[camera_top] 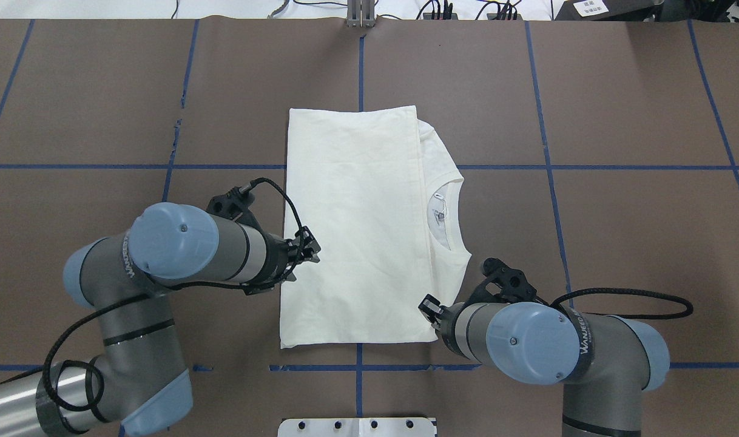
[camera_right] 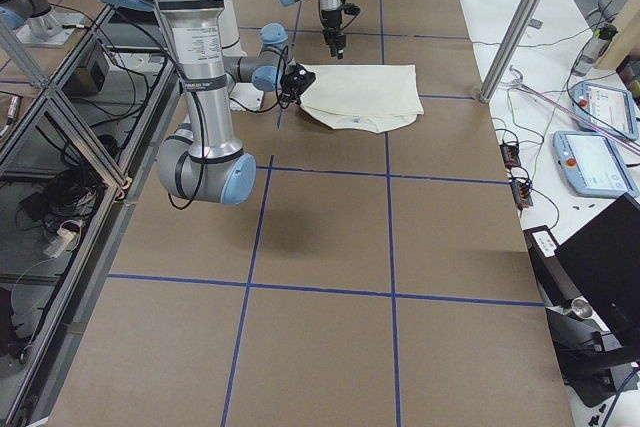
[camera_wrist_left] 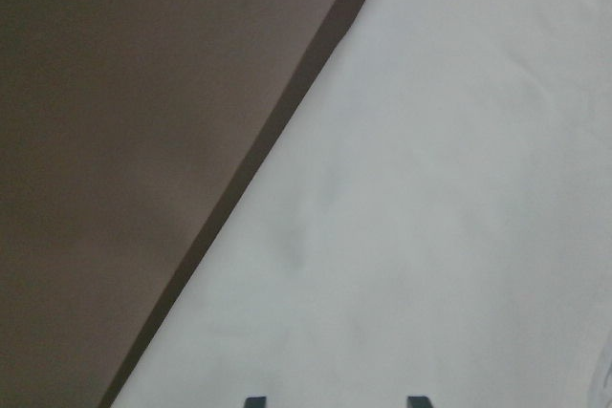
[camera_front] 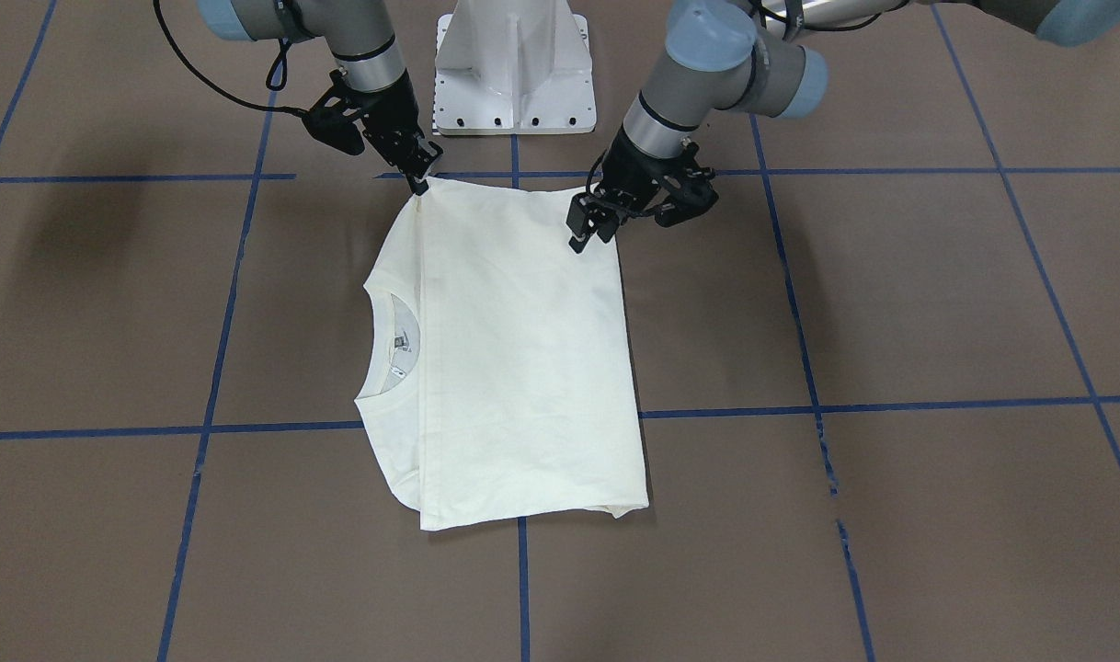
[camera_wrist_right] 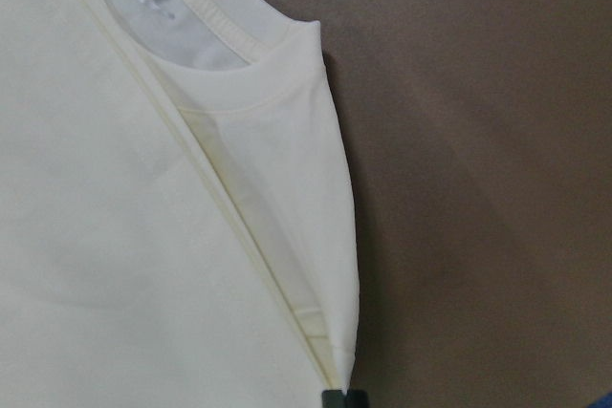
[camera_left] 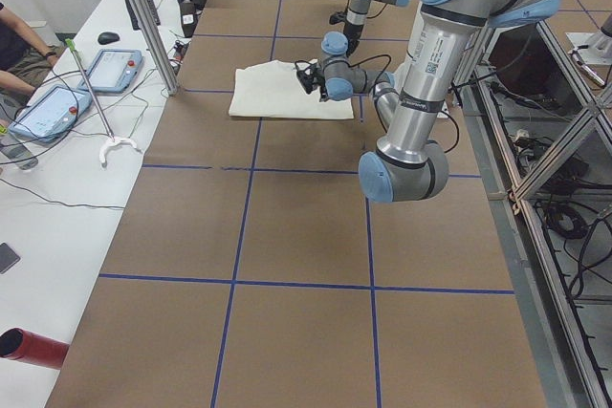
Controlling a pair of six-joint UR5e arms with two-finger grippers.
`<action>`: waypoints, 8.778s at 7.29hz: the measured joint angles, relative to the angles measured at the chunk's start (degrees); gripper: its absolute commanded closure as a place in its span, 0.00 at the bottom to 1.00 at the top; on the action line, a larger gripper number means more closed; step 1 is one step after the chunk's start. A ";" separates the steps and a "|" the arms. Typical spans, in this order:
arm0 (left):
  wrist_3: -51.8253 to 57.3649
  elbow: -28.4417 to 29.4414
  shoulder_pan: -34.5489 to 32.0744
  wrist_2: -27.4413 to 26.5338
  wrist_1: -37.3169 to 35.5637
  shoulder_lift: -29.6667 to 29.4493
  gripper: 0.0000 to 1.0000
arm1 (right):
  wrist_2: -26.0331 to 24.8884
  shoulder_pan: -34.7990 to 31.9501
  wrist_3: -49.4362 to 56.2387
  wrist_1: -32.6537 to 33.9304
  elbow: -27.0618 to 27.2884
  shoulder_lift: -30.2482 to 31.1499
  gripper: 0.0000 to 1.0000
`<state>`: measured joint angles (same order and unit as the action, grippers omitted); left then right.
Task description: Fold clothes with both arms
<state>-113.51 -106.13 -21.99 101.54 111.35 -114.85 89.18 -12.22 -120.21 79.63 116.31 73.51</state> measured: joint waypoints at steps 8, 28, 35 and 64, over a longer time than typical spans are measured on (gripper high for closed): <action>-7.78 -1.69 8.81 -2.99 -3.24 4.76 0.74 | 0.12 0.01 0.01 0.00 0.17 -0.07 1.00; 15.24 14.13 -16.05 -2.65 6.52 -9.14 1.00 | 11.99 -27.46 6.87 -3.21 -31.31 -25.77 1.00; 20.15 25.95 -18.54 -4.21 20.57 -10.77 1.00 | 12.07 -27.63 11.36 -10.26 -46.86 -30.92 1.00; 26.87 29.48 -17.43 13.56 30.96 -7.75 0.69 | 11.98 -28.73 12.98 -11.69 -47.66 -30.79 1.00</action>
<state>-86.64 -76.65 -39.42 115.11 142.31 -122.60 101.16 -40.95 -107.23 67.94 68.65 42.72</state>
